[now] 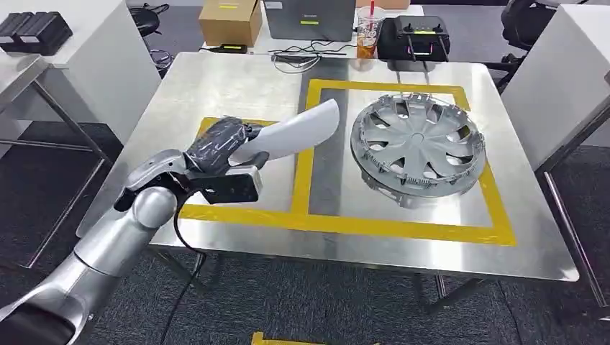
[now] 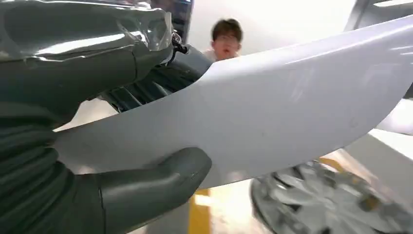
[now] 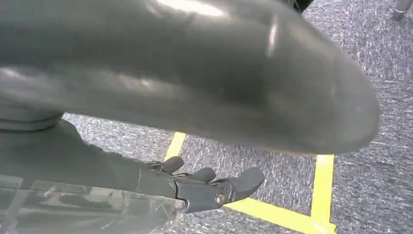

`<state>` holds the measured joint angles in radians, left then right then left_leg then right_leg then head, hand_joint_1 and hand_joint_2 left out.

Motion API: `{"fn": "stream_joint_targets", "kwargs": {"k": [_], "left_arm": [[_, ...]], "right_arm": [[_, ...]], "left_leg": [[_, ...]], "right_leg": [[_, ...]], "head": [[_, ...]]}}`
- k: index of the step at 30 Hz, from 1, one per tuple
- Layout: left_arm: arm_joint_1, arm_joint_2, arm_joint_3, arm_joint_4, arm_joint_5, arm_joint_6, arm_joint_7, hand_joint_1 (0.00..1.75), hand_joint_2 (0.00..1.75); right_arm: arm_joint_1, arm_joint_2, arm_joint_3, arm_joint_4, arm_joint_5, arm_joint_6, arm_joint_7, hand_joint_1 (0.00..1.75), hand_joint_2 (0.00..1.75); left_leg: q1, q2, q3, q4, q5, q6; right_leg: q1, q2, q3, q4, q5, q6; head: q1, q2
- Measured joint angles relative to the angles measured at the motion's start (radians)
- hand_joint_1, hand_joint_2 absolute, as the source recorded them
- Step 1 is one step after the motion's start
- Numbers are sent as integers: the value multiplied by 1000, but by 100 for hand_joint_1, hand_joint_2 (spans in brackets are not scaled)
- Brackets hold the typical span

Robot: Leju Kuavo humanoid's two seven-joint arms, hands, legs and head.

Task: Take the parts from the cabinet and place them on the table.

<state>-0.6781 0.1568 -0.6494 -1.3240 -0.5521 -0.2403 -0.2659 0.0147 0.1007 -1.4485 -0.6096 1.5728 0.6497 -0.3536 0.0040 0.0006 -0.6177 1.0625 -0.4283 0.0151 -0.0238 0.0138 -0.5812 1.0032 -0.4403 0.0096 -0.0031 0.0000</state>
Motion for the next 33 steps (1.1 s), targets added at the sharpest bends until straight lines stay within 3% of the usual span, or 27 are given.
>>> {"fn": "stream_joint_targets", "kwargs": {"k": [1,4,5,6,7,9,10,11,12,13,15,16,17,20,21,22,24,25,26,27,28,30,31,32,33], "left_arm": [[-2,1,12,19,-19,2,0,175,175],[5,6,36,72,-58,8,-12,175,175],[7,10,41,82,-60,9,-14,175,175],[8,10,46,88,-63,10,-15,175,175],[5,8,51,95,-64,11,-16,175,175],[6,8,52,107,-67,12,-16,175,175],[11,8,52,113,-68,12,-16,175,175],[16,7,52,117,-68,12,-16,175,175],[19,6,52,122,-69,12,-16,175,175],[20,6,53,125,-69,12,-16,175,175],[19,6,55,129,-72,12,-16,175,175],[18,6,57,130,-78,9,-13,175,175],[19,7,60,135,-90,6,-12,175,175],[29,6,55,172,-133,12,-31,175,175],[35,6,53,186,-148,19,-41,175,175],[41,5,50,202,-162,27,-49,175,175],[53,1,45,235,-181,44,-58,175,175],[66,-3,38,255,-185,47,-60,175,175],[79,-7,32,267,-192,52,-62,175,175],[90,-10,26,277,-196,54,-63,175,175],[96,-13,21,286,-203,55,-63,175,175],[98,-21,11,299,-215,61,-63,175,175],[98,-25,6,304,-222,64,-63,175,175],[97,-30,2,310,-229,66,-60,175,175],[97,-37,-6,319,-240,68,-55,175,175]], "right_arm": [[0,3,0,0,0,0,0,0,0],[0,5,0,0,0,-1,0,0,0],[0,6,0,0,0,-1,0,0,0],[1,6,0,0,0,-1,0,0,0],[0,6,0,0,0,-1,0,0,0],[-2,5,0,0,0,-3,0,0,0],[-2,4,0,0,0,-3,0,0,0],[-1,5,0,0,0,-3,0,0,0],[0,5,0,0,0,-3,0,0,0],[1,5,0,0,0,-3,0,0,0],[-1,2,0,0,0,-5,0,0,0],[-2,1,0,0,0,-5,0,0,0],[-3,1,0,0,0,-8,0,0,0],[-5,-3,2,12,0,-41,0,0,0],[-5,-5,5,26,0,-55,0,0,0],[-7,-14,8,37,0,-69,0,0,0],[-11,-25,11,60,0,-86,-2,0,0],[-11,-30,16,75,0,-93,-4,0,0],[-11,-38,19,83,0,-95,-6,0,0],[-11,-40,23,93,0,-97,-6,0,0],[-11,-46,26,101,0,-100,-6,0,0],[-14,-52,33,118,0,-111,-6,0,0],[-15,-54,37,127,0,-115,-6,0,0],[-19,-57,42,135,0,-119,-6,0,0],[-21,-62,46,145,0,-126,-5,0,0]], "left_leg": [[-5,-3,23,-40,-13,6],[-11,-1,22,-47,-11,9],[-11,-1,24,-57,-5,18],[1,1,32,-71,5,26],[-1,1,33,-75,9,32],[-4,0,31,-75,9,35],[-5,0,30,-75,9,36],[-7,0,29,-75,9,36],[-7,0,30,-74,9,36],[-7,0,30,-73,9,35],[-7,-1,30,-68,7,32],[-11,-1,25,-62,3,26],[-16,-1,22,-58,0,22],[-13,-1,23,-60,2,11],[-11,-1,17,-54,-4,6],[-10,-2,6,-28,-25,-2],[-3,-2,-52,100,-94,-13],[1,-1,-100,202,-134,-17],[3,-1,-128,257,-146,-20],[6,-1,-132,260,-135,-20],[7,-1,-114,218,-105,-19],[7,-1,-20,29,-12,-11],[5,-3,15,-44,2,-5],[-2,-3,30,-57,-9,-4],[-4,-3,24,-54,-7,-1]], "right_leg": [[4,1,-3,0,1,2],[3,1,-11,-3,7,12],[6,1,-9,-7,8,20],[3,-2,-18,3,1,22],[7,-4,-33,38,-20,18],[6,-4,-107,192,-83,8],[6,-4,-144,270,-109,7],[6,-5,-169,319,-117,12],[5,-5,-165,307,-108,19],[5,-5,-135,249,-81,28],[5,-10,-41,62,-12,42],[7,-15,-12,-5,-5,33],[8,-13,-6,-6,2,21],[12,-12,-8,-4,4,7],[-2,-11,-4,-8,7,1],[-1,-10,-3,-8,7,-2],[-1,-9,-4,-8,6,-7],[0,-9,-5,-8,6,-7],[0,-9,-5,-8,6,-7],[0,-8,-4,-7,6,-7],[0,-7,-4,-7,6,-6],[0,-6,-1,-7,5,-6],[0,-6,-1,-8,5,-5],[10,-6,-7,-6,6,0],[6,-6,-11,-7,8,7]], "head": [[2,0],[0,0],[0,0],[1,0],[3,0],[4,0],[4,0],[5,0],[4,0],[5,0],[5,0],[5,0],[2,0],[2,0],[3,0],[0,0],[-2,0],[-2,0],[-3,0],[-3,0],[-3,0],[-3,0],[-2,0],[-2,0],[-2,0]]}}
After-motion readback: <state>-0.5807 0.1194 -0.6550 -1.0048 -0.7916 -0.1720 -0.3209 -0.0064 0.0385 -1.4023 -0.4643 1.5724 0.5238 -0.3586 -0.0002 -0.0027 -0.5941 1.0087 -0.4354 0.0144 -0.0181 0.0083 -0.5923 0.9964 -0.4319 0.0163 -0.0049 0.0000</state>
